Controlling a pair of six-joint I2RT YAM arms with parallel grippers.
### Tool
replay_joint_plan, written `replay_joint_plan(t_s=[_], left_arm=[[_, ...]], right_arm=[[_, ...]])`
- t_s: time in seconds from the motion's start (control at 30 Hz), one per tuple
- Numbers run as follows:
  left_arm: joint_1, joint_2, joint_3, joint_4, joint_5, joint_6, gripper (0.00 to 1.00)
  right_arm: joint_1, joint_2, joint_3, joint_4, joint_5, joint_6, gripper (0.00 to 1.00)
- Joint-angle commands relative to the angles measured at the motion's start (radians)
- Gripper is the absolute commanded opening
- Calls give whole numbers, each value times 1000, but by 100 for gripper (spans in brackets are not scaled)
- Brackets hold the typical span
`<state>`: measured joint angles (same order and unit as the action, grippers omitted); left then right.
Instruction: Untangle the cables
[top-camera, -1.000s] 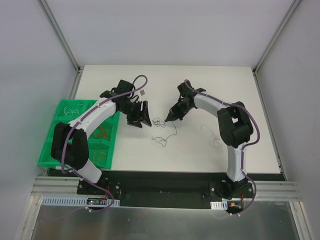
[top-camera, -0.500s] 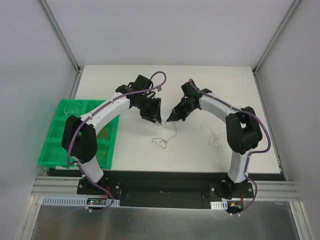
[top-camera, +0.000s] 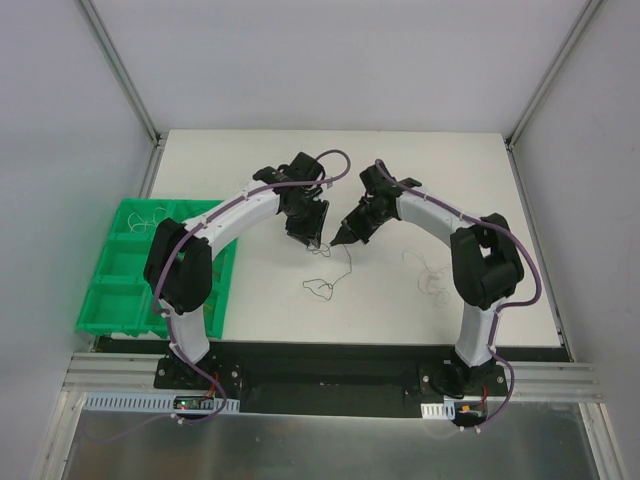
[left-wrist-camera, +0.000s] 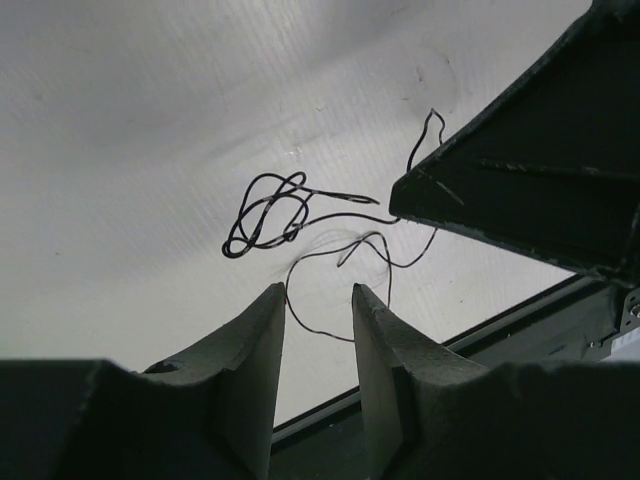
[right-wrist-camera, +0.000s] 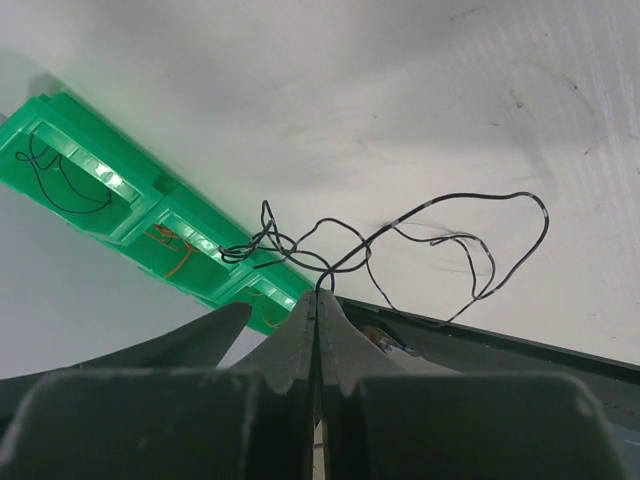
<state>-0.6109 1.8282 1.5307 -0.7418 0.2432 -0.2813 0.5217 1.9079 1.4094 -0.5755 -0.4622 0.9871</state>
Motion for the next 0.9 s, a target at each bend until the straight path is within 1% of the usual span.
replay_joint_plan(t_s=[0.0,0.57,0.8,0.87], left_arm=[[-21,22,57,-24,-51,19,31],[-44,68,54,-24,-139,16,26],[-53,74,54,-24,-127,18,18],[-56,74,54,-24,-114,16,18]], right_arm=[[11,-72,-3,-40,-35,47,1],[26,-93,-33,-17,-59,65,1],[32,-98,-38,-14,-62,68,1],[32,-99,-40,-14,-61,68,1]])
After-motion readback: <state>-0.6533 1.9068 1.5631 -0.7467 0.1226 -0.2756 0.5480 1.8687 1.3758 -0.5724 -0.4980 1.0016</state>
